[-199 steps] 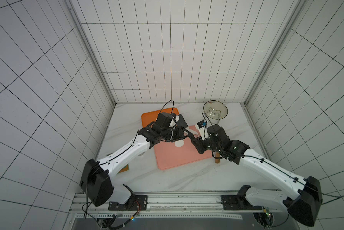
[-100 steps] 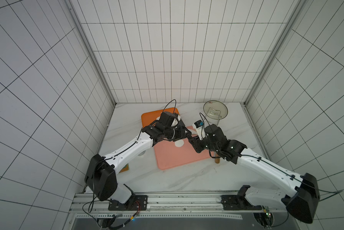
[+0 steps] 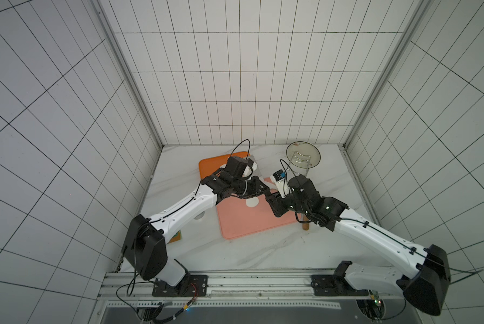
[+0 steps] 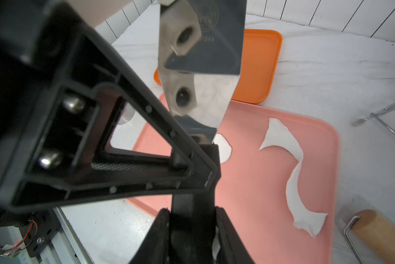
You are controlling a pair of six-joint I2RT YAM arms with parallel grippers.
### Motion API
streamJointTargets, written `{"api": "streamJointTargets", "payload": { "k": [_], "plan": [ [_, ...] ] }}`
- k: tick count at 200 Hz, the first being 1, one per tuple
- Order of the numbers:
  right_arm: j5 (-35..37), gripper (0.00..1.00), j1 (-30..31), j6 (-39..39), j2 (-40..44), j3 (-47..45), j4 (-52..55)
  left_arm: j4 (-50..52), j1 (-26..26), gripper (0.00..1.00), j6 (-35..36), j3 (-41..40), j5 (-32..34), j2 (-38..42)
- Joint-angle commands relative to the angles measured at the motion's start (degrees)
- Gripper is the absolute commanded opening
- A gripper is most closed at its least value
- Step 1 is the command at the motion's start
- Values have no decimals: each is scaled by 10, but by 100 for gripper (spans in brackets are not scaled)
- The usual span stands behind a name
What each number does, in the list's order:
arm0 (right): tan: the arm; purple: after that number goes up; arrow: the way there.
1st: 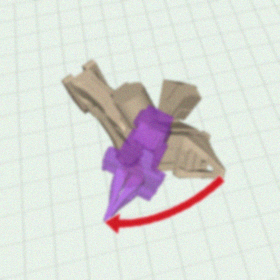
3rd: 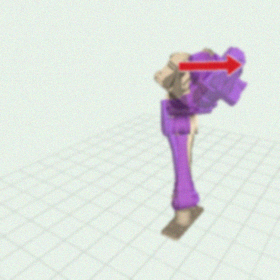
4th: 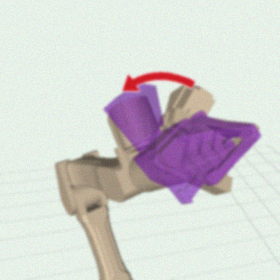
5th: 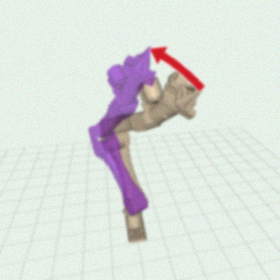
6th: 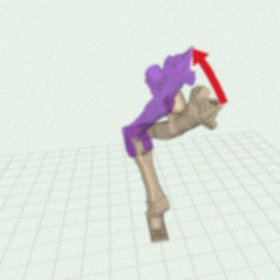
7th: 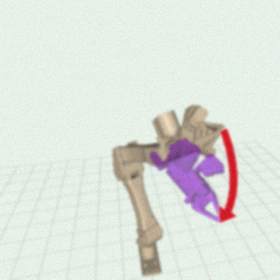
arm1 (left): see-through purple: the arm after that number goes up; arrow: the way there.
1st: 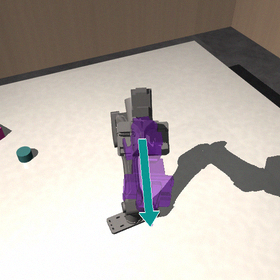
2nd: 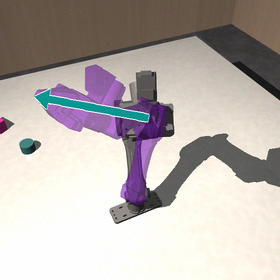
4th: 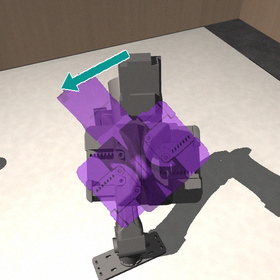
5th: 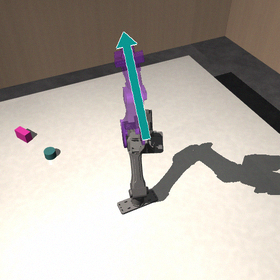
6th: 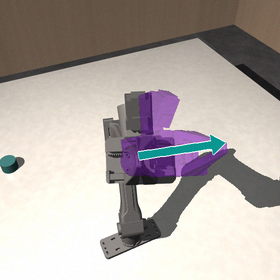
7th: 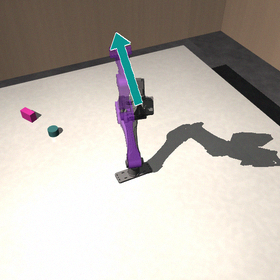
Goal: Roll out the dumpling wrappers from the dough
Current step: Pick up the spatula from the center of the board.
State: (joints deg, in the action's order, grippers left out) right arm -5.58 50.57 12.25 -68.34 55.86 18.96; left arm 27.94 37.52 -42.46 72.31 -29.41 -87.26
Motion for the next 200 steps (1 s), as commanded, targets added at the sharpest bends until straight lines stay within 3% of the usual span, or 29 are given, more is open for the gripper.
{"api": "streamJointTargets", "payload": {
  "k": [1, 17, 33, 57, 92, 121, 200],
  "plan": [
    [-38, 1, 8, -18, 15, 43, -19, -18, 3, 10, 7, 13, -1, 0],
    [-28, 4, 7, -18, 20, 45, -15, -23, 2, 0, 5, 9, -4, 2],
    [-20, 14, 7, -18, 24, 45, -4, -29, 3, 0, 1, 3, -5, 4],
    [-7, 43, 7, -12, 36, 39, 13, -38, -1, 0, -3, -2, -1, 11],
    [15, 67, 8, 3, 67, 14, 28, -48, -25, 0, -14, -2, -10, 22],
    [11, 74, 7, 15, 76, -1, 41, -58, -34, 0, -22, -6, -8, 34],
    [-16, 77, 2, 32, 36, -12, -4, -97, -21, 0, -55, -19, -33, 51]
  ]
}}
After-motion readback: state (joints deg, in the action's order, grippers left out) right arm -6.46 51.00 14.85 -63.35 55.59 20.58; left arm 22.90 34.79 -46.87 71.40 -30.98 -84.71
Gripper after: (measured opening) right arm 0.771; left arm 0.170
